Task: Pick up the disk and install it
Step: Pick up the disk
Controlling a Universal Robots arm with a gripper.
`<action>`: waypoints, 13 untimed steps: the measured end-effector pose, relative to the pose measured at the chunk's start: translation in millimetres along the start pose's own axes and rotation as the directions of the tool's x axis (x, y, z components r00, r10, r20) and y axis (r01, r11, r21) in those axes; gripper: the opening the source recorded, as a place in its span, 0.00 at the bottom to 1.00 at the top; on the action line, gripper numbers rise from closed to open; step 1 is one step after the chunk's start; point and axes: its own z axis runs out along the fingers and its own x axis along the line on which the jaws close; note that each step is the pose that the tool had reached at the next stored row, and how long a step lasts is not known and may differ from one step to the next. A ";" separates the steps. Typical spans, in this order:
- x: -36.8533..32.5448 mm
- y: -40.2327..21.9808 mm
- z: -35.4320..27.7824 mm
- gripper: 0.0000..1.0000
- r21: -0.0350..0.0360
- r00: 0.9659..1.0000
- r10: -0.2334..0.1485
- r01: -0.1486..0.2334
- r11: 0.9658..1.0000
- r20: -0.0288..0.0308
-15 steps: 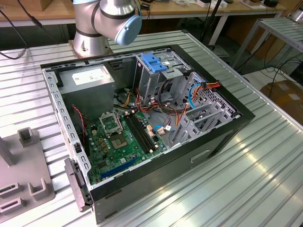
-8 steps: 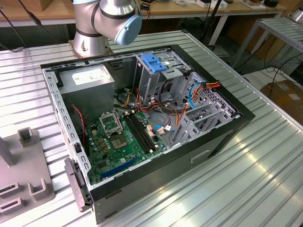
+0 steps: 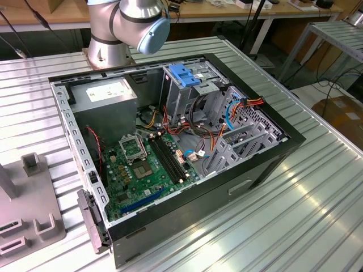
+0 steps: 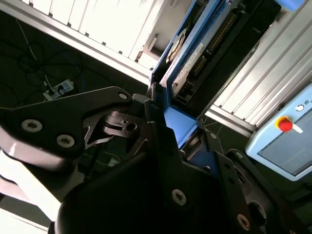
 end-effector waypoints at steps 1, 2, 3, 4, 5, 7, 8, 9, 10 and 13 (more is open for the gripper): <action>0.0 0.0 -1.7 0.37 0.000 1.000 0.000 0.000 1.000 0.000; 0.0 0.0 -4.2 0.37 0.000 1.000 0.000 0.000 1.000 0.000; 0.1 -0.1 -6.1 0.37 0.000 1.000 0.000 0.000 1.000 0.000; 0.1 0.0 -8.1 0.37 0.000 1.000 0.000 0.000 1.000 0.000; 0.1 0.0 -9.8 0.37 0.000 1.000 0.000 0.000 1.000 0.000; 0.2 0.0 -11.1 0.37 0.000 1.000 0.000 0.000 1.000 0.000; 0.1 0.0 -11.1 0.37 0.000 1.000 0.000 0.000 1.000 0.000; 0.2 0.0 -11.1 0.37 0.000 1.000 0.000 0.000 1.000 0.000; 0.1 0.0 -11.2 0.37 0.000 1.000 0.000 0.000 1.000 0.000; 0.1 -0.5 -11.2 0.37 0.000 1.000 0.000 0.000 1.000 0.000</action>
